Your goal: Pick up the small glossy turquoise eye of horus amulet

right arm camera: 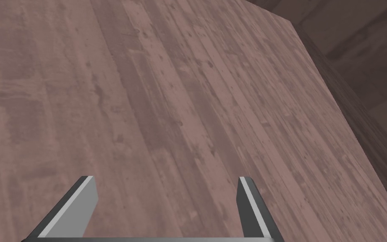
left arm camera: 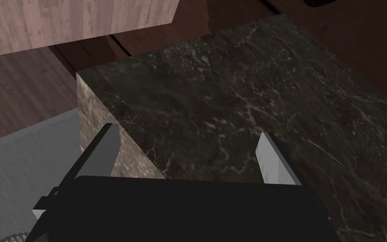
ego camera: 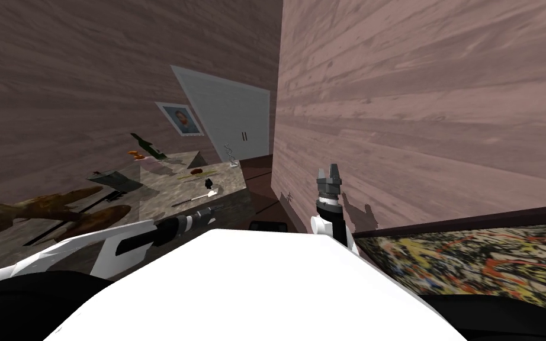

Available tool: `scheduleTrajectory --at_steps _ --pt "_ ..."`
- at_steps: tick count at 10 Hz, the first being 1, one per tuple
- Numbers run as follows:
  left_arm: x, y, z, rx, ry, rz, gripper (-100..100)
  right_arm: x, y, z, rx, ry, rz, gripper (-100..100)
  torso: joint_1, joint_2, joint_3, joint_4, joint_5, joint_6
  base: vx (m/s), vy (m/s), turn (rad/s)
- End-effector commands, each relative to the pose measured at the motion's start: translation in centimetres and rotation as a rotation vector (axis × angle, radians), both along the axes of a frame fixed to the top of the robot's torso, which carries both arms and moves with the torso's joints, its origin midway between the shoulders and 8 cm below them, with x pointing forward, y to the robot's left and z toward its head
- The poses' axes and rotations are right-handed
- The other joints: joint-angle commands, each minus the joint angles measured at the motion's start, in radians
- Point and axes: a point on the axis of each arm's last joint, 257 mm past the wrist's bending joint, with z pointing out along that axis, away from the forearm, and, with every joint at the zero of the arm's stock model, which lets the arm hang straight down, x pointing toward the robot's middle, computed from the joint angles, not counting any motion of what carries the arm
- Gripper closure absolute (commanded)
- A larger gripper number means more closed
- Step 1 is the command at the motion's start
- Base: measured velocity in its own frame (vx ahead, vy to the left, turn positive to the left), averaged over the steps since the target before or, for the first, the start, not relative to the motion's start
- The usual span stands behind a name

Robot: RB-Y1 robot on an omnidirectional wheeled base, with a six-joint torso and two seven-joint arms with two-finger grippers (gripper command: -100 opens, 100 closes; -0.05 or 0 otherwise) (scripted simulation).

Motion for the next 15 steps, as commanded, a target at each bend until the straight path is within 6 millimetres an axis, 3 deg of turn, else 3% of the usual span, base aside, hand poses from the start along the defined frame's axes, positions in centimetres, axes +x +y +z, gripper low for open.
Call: scheduleTrajectory --at_steps 1,6,9,10,11,12,13,14,15 --pt "0.0 1.2 -0.2 0.042 0.027 -0.011 -100 0.0 0.0 0.0 0.000 0.000 0.000 0 0.000 0.000 0.000 0.000 0.000 0.000 0.038 -0.015 -0.055" --pt "-1.4 6.8 -1.0 0.201 0.131 -0.003 -100 0.0 0.0 0.0 0.000 0.000 0.000 0 0.002 0.000 0.000 0.000 0.000 0.000 0.041 -0.001 -0.090" --pt "-1.5 9.3 -0.5 0.286 0.163 -0.027 -100 0.0 0.0 0.0 0.000 0.000 0.000 0 0.002 0.000 0.000 0.000 0.001 0.000 0.038 0.011 -0.082" --pt "-1.7 11.0 -0.4 0.335 0.183 -0.021 -100 0.0 0.0 0.0 0.000 0.000 0.000 0 0.002 0.000 0.000 0.000 0.000 -0.001 0.043 0.017 -0.110" --pt "-1.6 11.3 -0.2 0.348 0.185 -0.031 -100 0.0 0.0 0.0 0.000 0.000 0.000 0 0.002 0.000 0.000 0.000 0.001 0.000 0.038 0.019 -0.056" --pt "-1.7 13.0 0.1 0.398 0.202 -0.028 -100 0.0 0.0 0.0 0.000 0.000 0.000 0 0.002 0.000 0.000 0.000 0.001 -0.001 0.040 0.019 -0.084" --pt "-1.5 13.2 0.3 0.408 0.203 -0.036 -100 0.0 0.0 0.0 0.000 0.000 0.000 0 0.003 0.000 0.000 0.000 0.001 0.000 0.030 0.025 -0.061" --pt "-1.5 14.9 0.8 0.462 0.217 -0.036 -100 0.0 0.0 0.0 0.000 0.000 0.000 0 0.003 0.000 0.000 0.000 0.001 -0.001 0.036 0.034 -0.103" --pt "-1.3 15.0 1.0 0.476 0.210 -0.059 -100 0.0 0.0 0.0 0.000 0.000 0.000 0 0.003 0.000 0.000 0.000 0.001 0.000 0.032 0.034 -0.056"
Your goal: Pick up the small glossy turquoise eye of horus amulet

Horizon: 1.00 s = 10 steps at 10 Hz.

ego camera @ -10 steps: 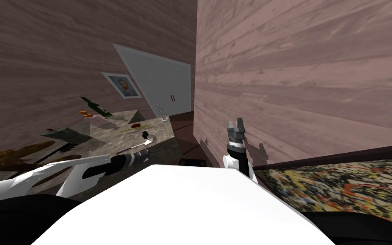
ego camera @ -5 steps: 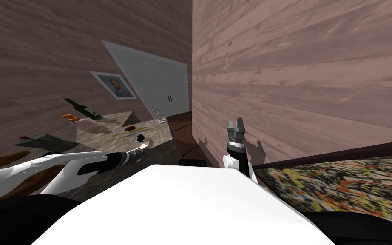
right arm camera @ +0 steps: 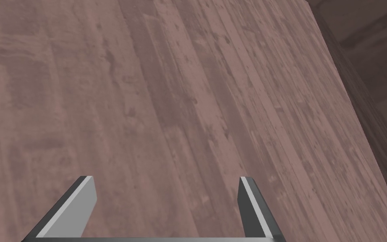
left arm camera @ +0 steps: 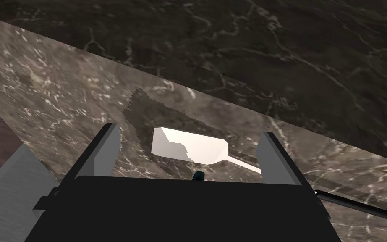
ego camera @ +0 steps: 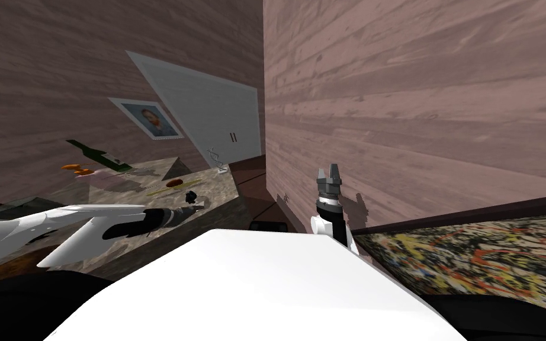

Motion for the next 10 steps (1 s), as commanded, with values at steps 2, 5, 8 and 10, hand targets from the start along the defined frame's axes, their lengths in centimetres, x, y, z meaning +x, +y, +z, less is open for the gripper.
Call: scheduleTrajectory --at_steps 2,5,8,10 --pt "0.2 2.0 0.9 0.067 0.018 -0.009 -100 0.0 0.0 0.0 0.000 0.000 0.000 0 -0.001 0.001 0.001 0.000 0.000 0.000 0.017 0.016 -0.045" --pt "1.1 3.3 1.7 0.118 0.018 -0.027 -100 0.0 0.0 0.0 0.000 0.000 0.000 0 0.000 0.000 0.000 0.000 0.000 0.000 0.031 0.033 -0.065" --pt "0.8 4.9 2.4 0.166 0.033 -0.024 -100 0.0 0.0 0.0 0.000 0.000 0.000 0 -0.002 0.002 0.001 0.000 -0.001 0.000 0.011 0.014 -0.044" --pt "1.2 6.1 3.1 0.208 0.036 -0.031 -100 0.0 0.0 0.0 0.000 0.000 0.000 0 -0.001 0.001 0.000 0.000 0.000 0.000 0.024 0.029 -0.053"
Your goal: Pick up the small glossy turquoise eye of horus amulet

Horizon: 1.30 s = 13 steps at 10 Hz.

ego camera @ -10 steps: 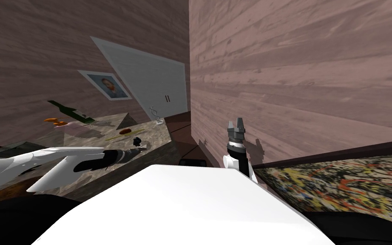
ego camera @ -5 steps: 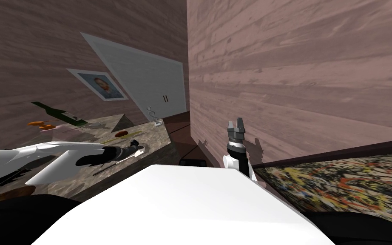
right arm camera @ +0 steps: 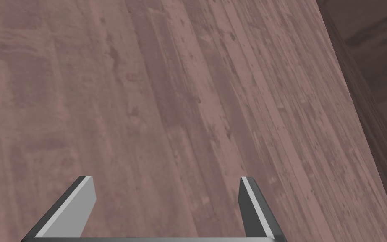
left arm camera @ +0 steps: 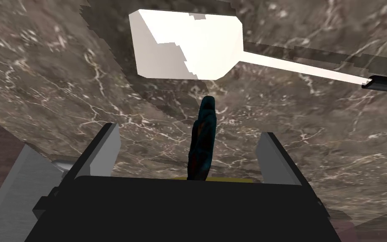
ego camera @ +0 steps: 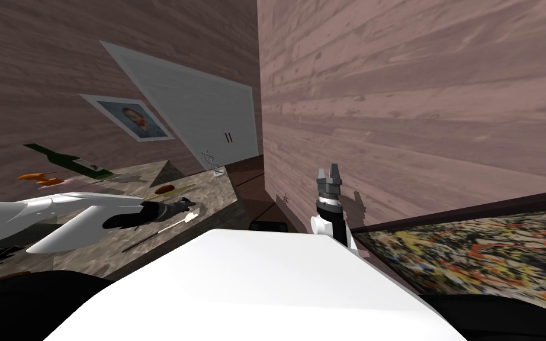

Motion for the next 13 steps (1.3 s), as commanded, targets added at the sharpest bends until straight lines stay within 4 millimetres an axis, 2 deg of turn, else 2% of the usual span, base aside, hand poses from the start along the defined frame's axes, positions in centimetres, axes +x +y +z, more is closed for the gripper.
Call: scheduleTrajectory --at_steps 1,2,3,4,5,6,10,11,12,13 --pt "-0.1 0.3 0.3 0.006 0.001 0.002 -100 0.0 0.0 0.0 0.000 0.000 0.000 0 0.000 0.000 0.000 0.000 0.000 0.000 0.008 0.015 0.001" --pt "0.4 2.2 1.6 0.074 0.006 -0.011 -100 0.0 0.0 0.0 0.000 0.000 0.000 0 -0.001 0.001 0.001 0.000 0.000 0.000 0.027 0.024 -0.103" --pt "0.6 2.9 2.1 0.097 0.007 -0.015 -100 0.0 0.0 0.0 0.000 0.000 0.000 0 -0.001 0.000 0.000 0.000 0.000 0.001 0.017 0.047 -0.138" --pt "0.6 2.4 1.9 0.077 0.007 -0.011 -100 0.0 0.0 0.0 0.000 0.000 0.000 0 0.000 0.000 0.000 0.000 0.000 0.000 -0.013 0.009 -0.036" --pt "0.7 2.5 2.0 0.081 0.006 -0.011 0 0.0 0.0 0.0 0.000 0.000 0.000 0 -0.001 0.002 0.001 0.000 0.000 0.000 0.000 0.000 0.000" --pt "0.0 3.1 1.4 0.081 0.006 -0.004 -100 0.0 0.0 0.0 0.000 0.000 0.000 0 -0.002 0.002 0.001 0.000 0.000 0.000 0.007 -0.003 -0.034" --pt "-1.9 4.4 -0.2 0.082 0.009 0.014 -100 0.0 0.0 0.0 0.000 0.000 0.000 0 -0.003 0.000 0.000 0.000 0.000 0.000 0.031 -0.008 -0.050" --pt "-1.6 4.1 0.2 0.080 0.008 0.012 -100 0.0 0.0 0.0 0.000 0.000 0.000 0 -0.002 -0.001 -0.001 0.000 0.000 0.000 0.019 -0.004 -0.004" --pt "-1.6 4.2 0.1 0.081 0.009 0.011 100 0.0 0.0 0.0 0.000 0.000 0.000 0 -0.002 0.000 0.000 0.000 0.000 0.000 0.000 0.000 0.000" --pt "-1.6 4.2 0.1 0.081 0.009 0.011 100 0.0 0.0 0.0 0.000 0.000 0.000 0 -0.002 0.001 0.001 0.000 0.000 0.000 0.000 0.000 0.000"
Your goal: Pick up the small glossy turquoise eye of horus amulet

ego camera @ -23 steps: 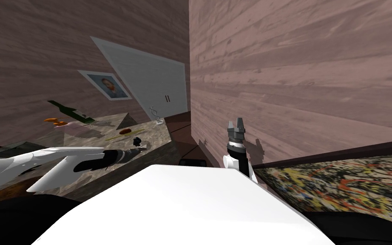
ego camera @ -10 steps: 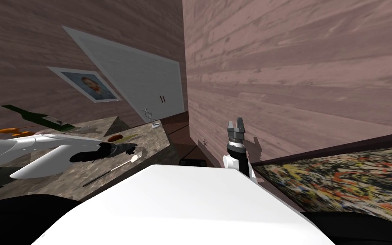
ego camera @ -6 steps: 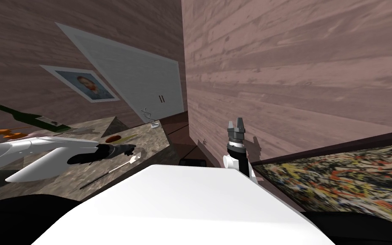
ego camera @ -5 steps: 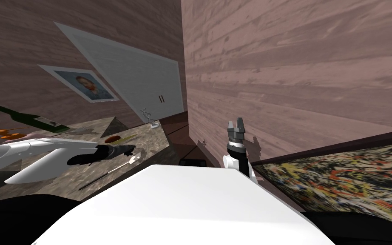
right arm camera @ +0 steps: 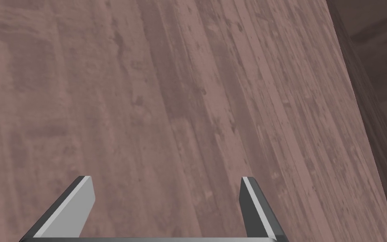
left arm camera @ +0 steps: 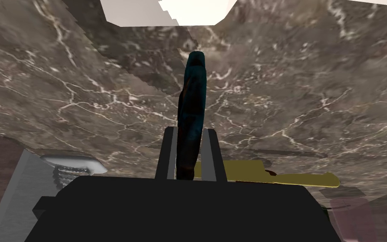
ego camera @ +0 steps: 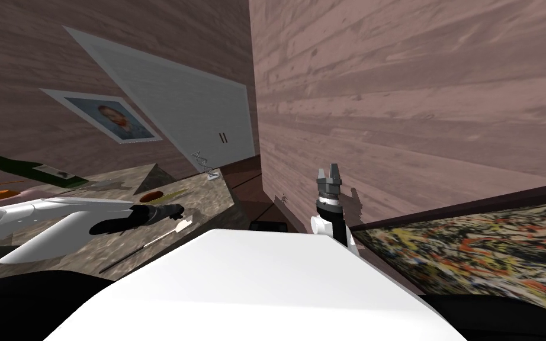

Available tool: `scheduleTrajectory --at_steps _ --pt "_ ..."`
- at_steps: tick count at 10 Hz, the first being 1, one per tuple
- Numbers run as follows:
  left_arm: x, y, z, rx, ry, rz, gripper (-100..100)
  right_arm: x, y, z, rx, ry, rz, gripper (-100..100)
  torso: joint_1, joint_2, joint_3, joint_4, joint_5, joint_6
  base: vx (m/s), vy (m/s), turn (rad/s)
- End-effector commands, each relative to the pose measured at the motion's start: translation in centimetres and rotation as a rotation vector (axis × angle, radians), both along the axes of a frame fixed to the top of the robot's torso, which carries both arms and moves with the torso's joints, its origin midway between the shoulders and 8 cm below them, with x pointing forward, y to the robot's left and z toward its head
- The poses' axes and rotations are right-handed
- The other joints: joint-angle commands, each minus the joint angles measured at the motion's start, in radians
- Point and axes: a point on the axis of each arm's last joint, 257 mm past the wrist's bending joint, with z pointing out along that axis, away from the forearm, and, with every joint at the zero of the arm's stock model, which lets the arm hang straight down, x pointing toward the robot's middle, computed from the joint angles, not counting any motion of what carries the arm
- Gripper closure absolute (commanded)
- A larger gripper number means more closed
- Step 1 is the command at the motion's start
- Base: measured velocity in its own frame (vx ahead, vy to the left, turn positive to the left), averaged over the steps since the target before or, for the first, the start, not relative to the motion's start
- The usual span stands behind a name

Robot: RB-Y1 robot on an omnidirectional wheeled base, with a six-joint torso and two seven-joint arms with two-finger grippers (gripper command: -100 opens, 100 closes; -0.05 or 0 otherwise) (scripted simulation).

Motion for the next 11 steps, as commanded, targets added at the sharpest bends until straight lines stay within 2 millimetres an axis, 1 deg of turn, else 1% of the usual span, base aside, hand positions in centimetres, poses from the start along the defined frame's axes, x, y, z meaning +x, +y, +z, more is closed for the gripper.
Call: scheduleTrajectory --at_steps 1,3,4,5,8,10,11 --pt "0.0 0.0 0.0 0.000 0.000 0.000 100 0.0 0.0 0.0 0.000 0.000 0.000 0 0.000 0.000 0.000 0.000 0.000 0.000 0.000 0.000 0.000" --pt "0.0 0.0 0.0 -0.001 0.000 0.000 100 0.0 0.0 0.0 0.000 0.000 0.000 0 0.001 0.000 0.000 0.000 0.000 -0.001 0.000 0.000 0.000" --pt "0.0 0.0 0.0 -0.001 0.000 0.000 0 0.0 0.0 0.0 0.000 0.000 0.000 0 0.001 0.001 0.000 0.000 0.000 -0.001 0.000 0.000 0.000" --pt "0.9 -0.6 0.6 -0.002 -0.002 -0.009 100 0.0 0.0 0.0 0.000 0.000 0.000 0 0.001 0.001 0.000 0.000 0.000 -0.001 -0.003 0.001 0.043" --pt "2.1 -1.5 1.7 -0.002 -0.003 -0.021 100 0.0 0.0 0.0 0.000 0.000 0.000 0 0.000 0.002 0.001 0.000 0.000 0.000 -0.026 0.003 0.039" --pt "2.2 -1.5 1.5 -0.003 -0.004 -0.023 100 0.0 0.0 0.0 0.000 0.000 0.000 0 0.001 0.004 0.002 0.001 0.000 -0.001 -0.026 0.012 0.024" --pt "2.2 -1.5 1.6 -0.003 -0.003 -0.022 0 0.0 0.0 0.0 0.000 0.000 0.000 0 0.001 0.002 0.002 0.001 0.000 -0.001 0.000 0.000 0.000"
